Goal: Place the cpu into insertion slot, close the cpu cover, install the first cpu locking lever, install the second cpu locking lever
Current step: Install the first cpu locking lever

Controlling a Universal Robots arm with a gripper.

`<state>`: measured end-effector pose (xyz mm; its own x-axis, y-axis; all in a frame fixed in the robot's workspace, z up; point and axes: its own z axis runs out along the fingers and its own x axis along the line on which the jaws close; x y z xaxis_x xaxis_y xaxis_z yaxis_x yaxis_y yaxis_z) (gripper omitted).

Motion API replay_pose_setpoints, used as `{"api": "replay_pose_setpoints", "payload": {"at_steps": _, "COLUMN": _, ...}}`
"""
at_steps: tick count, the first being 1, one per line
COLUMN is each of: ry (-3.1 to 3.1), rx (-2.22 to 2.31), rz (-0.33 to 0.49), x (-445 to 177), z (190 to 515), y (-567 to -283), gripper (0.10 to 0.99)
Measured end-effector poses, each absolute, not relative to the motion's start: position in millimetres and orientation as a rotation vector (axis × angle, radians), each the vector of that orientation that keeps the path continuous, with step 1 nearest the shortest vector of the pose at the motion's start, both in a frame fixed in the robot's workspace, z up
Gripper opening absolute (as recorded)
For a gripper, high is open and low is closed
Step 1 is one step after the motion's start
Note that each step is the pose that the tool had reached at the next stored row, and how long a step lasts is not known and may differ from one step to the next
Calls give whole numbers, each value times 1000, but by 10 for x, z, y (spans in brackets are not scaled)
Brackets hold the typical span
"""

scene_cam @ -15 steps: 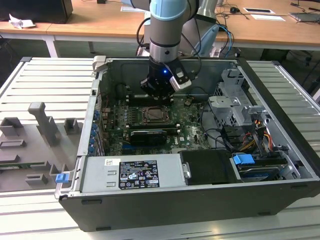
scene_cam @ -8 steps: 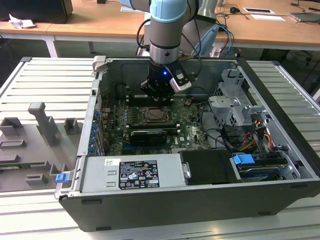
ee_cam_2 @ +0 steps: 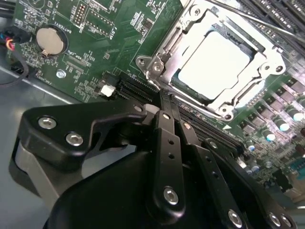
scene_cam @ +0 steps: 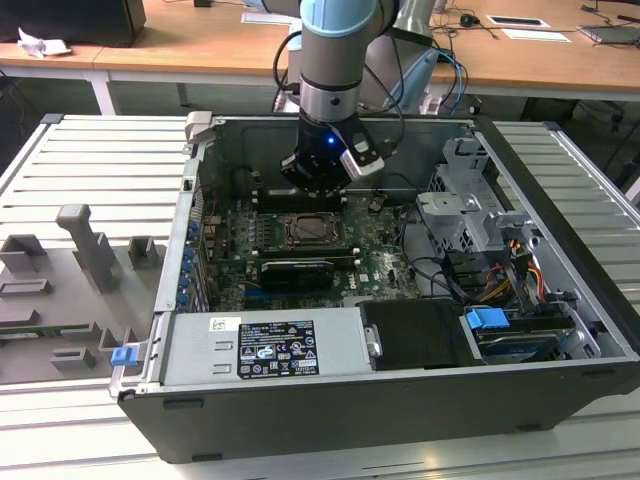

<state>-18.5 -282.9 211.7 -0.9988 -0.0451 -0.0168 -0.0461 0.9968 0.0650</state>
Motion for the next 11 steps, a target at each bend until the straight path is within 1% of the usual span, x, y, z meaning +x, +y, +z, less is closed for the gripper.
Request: {"api": "replay_pose_setpoints", "payload": {"at_steps": 11, "ry": 3124, "rx": -71, "rz": 102, "x": -185, "z": 2118, "y": -2884, "gripper": 106}}
